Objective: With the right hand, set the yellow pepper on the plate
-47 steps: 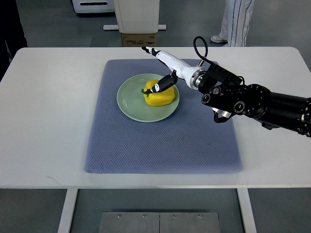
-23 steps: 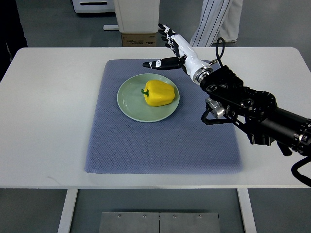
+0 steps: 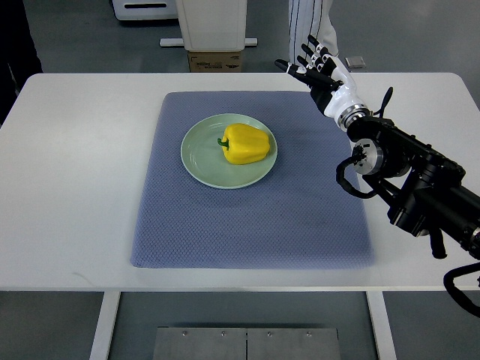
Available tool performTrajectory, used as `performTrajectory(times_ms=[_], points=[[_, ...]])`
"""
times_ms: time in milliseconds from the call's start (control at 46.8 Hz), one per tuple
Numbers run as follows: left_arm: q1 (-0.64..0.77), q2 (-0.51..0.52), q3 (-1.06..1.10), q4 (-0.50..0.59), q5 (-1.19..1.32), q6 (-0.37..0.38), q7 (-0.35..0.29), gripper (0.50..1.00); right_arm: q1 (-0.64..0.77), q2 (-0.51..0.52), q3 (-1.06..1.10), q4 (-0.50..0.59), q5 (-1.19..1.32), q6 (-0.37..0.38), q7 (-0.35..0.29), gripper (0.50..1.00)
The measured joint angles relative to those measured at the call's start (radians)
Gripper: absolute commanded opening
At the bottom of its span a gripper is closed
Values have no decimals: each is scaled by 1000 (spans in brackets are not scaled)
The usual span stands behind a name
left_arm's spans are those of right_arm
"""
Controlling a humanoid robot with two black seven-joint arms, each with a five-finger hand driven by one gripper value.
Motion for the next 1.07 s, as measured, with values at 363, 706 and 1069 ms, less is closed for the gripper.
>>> performTrajectory(times_ms=[363,706,1069], points=[[0,0,0,0,0,0,0,1000,-35,1,96,-162,74,83,-15,1000],[0,0,0,0,0,0,0,1000,-100,-53,97,-196,85,84,-11,1000],[0,0,0,0,0,0,0,1000,-122,-57,95,-194,85,83,-13,1000]])
